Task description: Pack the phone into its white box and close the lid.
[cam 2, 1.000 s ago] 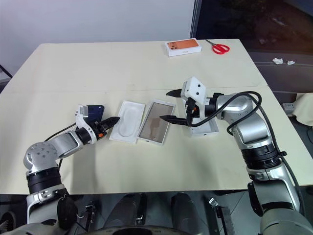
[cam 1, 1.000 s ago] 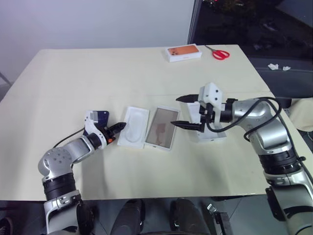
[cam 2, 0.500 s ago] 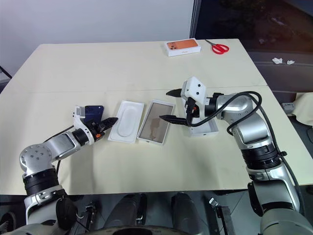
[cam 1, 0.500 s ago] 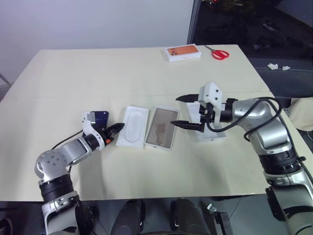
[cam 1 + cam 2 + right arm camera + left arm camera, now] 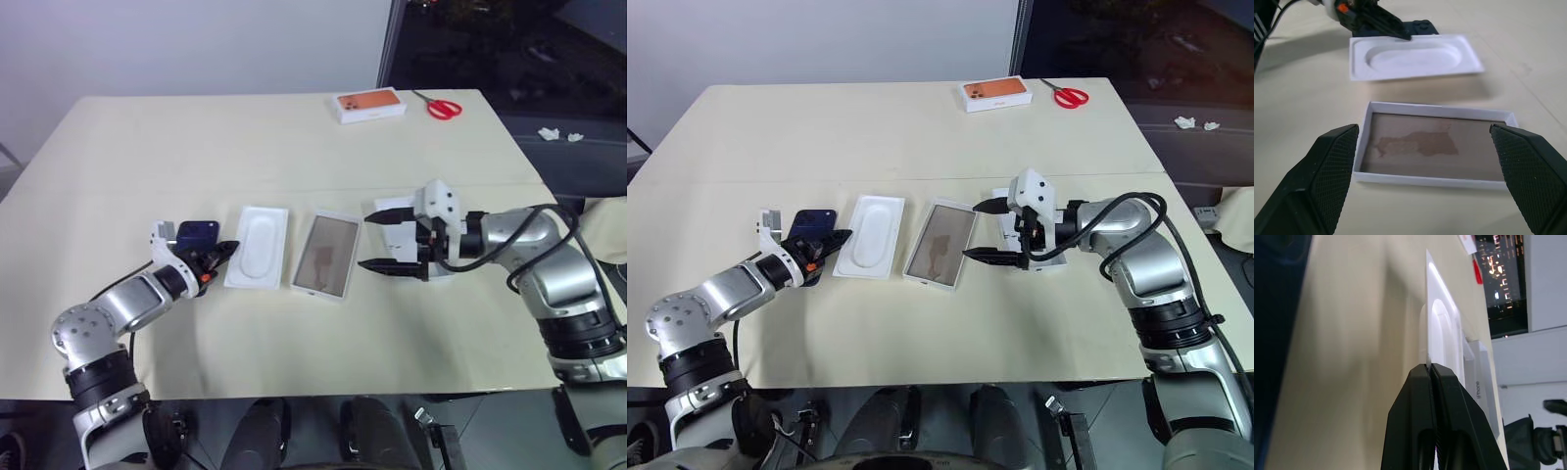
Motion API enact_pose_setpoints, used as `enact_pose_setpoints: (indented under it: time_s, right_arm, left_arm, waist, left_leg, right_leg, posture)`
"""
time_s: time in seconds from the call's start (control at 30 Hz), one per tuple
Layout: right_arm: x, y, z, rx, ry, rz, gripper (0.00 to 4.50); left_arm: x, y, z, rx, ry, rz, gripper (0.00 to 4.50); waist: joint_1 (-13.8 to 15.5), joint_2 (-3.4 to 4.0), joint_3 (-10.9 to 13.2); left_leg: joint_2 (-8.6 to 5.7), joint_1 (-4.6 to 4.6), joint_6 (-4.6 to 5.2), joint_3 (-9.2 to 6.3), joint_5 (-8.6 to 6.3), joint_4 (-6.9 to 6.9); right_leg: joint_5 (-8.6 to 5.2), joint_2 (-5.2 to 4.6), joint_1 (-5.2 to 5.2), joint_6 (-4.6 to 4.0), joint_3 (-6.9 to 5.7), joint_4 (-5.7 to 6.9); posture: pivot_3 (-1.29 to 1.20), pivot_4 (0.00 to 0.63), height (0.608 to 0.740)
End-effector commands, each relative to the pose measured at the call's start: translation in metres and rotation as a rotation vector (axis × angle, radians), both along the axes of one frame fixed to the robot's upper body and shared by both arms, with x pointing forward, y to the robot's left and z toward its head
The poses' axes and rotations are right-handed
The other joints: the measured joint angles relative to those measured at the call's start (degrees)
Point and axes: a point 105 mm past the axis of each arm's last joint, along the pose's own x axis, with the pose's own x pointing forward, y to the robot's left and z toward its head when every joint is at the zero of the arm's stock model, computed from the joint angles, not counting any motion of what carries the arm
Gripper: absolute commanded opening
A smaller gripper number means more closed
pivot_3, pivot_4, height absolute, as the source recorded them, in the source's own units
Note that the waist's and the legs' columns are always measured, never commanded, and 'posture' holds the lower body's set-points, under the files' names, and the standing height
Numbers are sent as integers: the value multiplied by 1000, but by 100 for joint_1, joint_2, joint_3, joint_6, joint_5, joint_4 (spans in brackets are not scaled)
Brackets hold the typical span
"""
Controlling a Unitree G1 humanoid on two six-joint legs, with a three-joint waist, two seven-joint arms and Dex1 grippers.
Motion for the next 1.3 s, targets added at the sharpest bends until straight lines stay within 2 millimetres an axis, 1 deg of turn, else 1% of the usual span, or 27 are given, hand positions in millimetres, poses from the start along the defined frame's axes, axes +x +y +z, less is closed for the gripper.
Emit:
enact_pose_setpoints:
  time_s: [0.03, 0.1, 0.17, 0.2, 0.27, 0.3, 0.37, 0.47, 0.5, 0.53, 0.6, 0.67, 0.8, 0.87, 0.9, 0.93, 0.97, 1.13, 1.2, 1.3]
  right_arm:
    - [-8, 26, -4, -16, -49, 42, 4500]
    - [-6, 37, -12, -18, -60, 34, 4500]
    - [-5, 45, -13, 0, -57, 29, 4500]
    - [-5, 52, -19, 1, -57, 32, 4500]
    - [-8, 67, -37, -19, -33, 53, 4500]
    - [-8, 73, -45, -25, -33, 57, 4500]
    - [-8, 80, -52, -27, -36, 57, 4500]
    - [-7, 84, -70, -62, -23, 63, 3646]
    - [-7, 85, -74, -69, -15, 67, 3094]
    - [-7, 86, -75, -74, -15, 70, 2666]
    - [-7, 87, -77, -82, -17, 78, 1628]
    - [-7, 88, -79, -99, -29, 82, 1628]
    - [-8, 82, -85, -136, -34, 95, 1628]
    - [-7, 80, -87, -142, -33, 94, 1064]
    - [-7, 80, -87, -139, -27, 96, 742]
    - [-8, 80, -86, -134, -21, 99, 287]
    - [-8, 80, -86, -133, -22, 100, 30]
    - [-11, 84, -81, -124, -39, 131, 30]
    - [-12, 90, -73, -101, -67, 153, 30]
    - [-11, 95, -69, -93, -82, 164, 30]
  left_arm:
    - [3, 8, 27, 25, -101, 21, 56]
    - [4, 12, 28, 57, -113, 23, 56]
    - [4, 17, 30, 68, -121, 25, 56]
    - [6, 22, 32, 75, -123, 31, 56]
    - [9, 33, 35, 76, -122, 46, 56]
    - [11, 36, 39, 71, -131, 47, 56]
    - [13, 36, 43, 63, -141, 42, 56]
    - [14, 34, 42, 72, -139, 35, 0]
    - [14, 33, 41, 75, -139, 31, 0]
    - [13, 30, 40, 71, -140, 20, 0]
    - [12, 27, 40, 69, -142, 10, 0]
    - [11, 26, 40, 71, -142, 8, 0]
    - [11, 26, 39, 73, -143, 12, 0]
    - [11, 26, 39, 64, -144, 17, 0]
    - [11, 24, 39, 65, -143, 16, 0]
    - [11, 23, 38, 67, -141, 13, 0]
    - [11, 22, 37, 70, -140, 9, 0]
    - [11, 19, 37, 64, -142, 3, 0]
    - [12, 18, 36, 61, -140, 3, 0]
    - [13, 16, 37, 59, -144, 1, 0]
  waist:
    - [-17, 0, 0]
    - [-17, -1, 0]
    - [3, 0, 0]
    - [10, -1, 0]
    - [12, -7, -3]
    - [13, -6, -3]
    - [17, -7, -3]
    - [10, -7, -3]
    - [10, -7, -3]
    - [7, -8, -3]
    - [3, -7, -3]
    - [-1, -7, -3]
    - [-8, -7, -3]
    - [-4, -8, -3]
    - [-2, -7, -3]
    - [-2, -8, -3]
    - [-1, -8, -3]
    - [-2, -8, -3]
    - [-6, -8, -3]
    - [-8, -7, -3]
  left_leg:
    - [1, 0, -4, 0, 2, -1]
    - [2, 1, -21, 0, 12, -2]
    - [2, 0, -28, 0, 16, -3]
    - [1, 0, -29, 1, 17, -2]
    - [-1, -1, -30, 0, 17, 0]
    - [-1, -1, -30, -2, 17, -1]
    - [-1, -1, -30, -3, 17, -1]
    - [-7, -2, -35, -2, 20, -1]
    - [-8, -2, -35, -2, 20, 0]
    - [-8, -2, -36, -2, 21, 0]
    - [-8, -1, -35, -3, 20, -2]
    - [-8, -1, -35, -3, 20, -3]
    - [-7, -1, -34, -3, 20, -4]
    - [-7, -1, -33, -4, 19, -4]
    - [-7, -1, -34, -4, 19, -4]
    - [-7, -1, -33, -4, 19, -4]
    - [-7, -1, -33, -4, 19, -3]
    - [-7, -1, -34, -4, 20, -3]
    - [-7, -1, -33, -4, 19, -4]
    - [-7, -1, -33, -4, 19, -4]
  right_leg:
    - [0, 2, -2, 0, 2, 0]
    - [0, 5, -2, 0, 2, 1]
    - [0, 4, -4, 0, 2, 1]
    - [0, 3, -4, 0, 2, 1]
    - [0, 2, -3, 0, 0, 0]
    - [0, 2, -3, 0, -1, 0]
    - [0, 3, -4, 0, -3, 1]
    - [0, -3, -3, 0, -1, 0]
    - [0, -4, -3, 0, 0, 0]
    - [0, -4, -3, 0, -1, 0]
    - [0, -3, -5, 0, -1, 1]
    - [0, -3, -5, 0, -1, 1]
    - [0, -2, -7, 0, -1, 1]
    - [0, -2, -6, 0, -1, 2]
    - [0, -2, -6, 0, -1, 1]
    - [0, -2, -6, 0, -1, 1]
    - [0, -2, -6, 0, -1, 1]
    - [0, -2, -6, 0, -1, 1]
    - [0, -2, -6, 0, -1, 1]
    - [0, -2, -6, 0, -1, 1]
  posture:
    - [0, 150, 740]
    - [0, 150, 740]
    - [0, 150, 740]
    - [0, 150, 740]
    - [0, 150, 740]
    - [0, 150, 740]
    - [0, 150, 740]
    - [0, 150, 740]
    - [0, 150, 740]
    - [0, 150, 740]
    - [0, 150, 740]
    - [0, 150, 740]
    - [0, 150, 740]
    - [0, 150, 740]
    - [0, 150, 740]
    - [0, 150, 740]
    - [0, 150, 740]
    - [0, 150, 740]
    - [0, 150, 740]
    - [0, 150, 740]
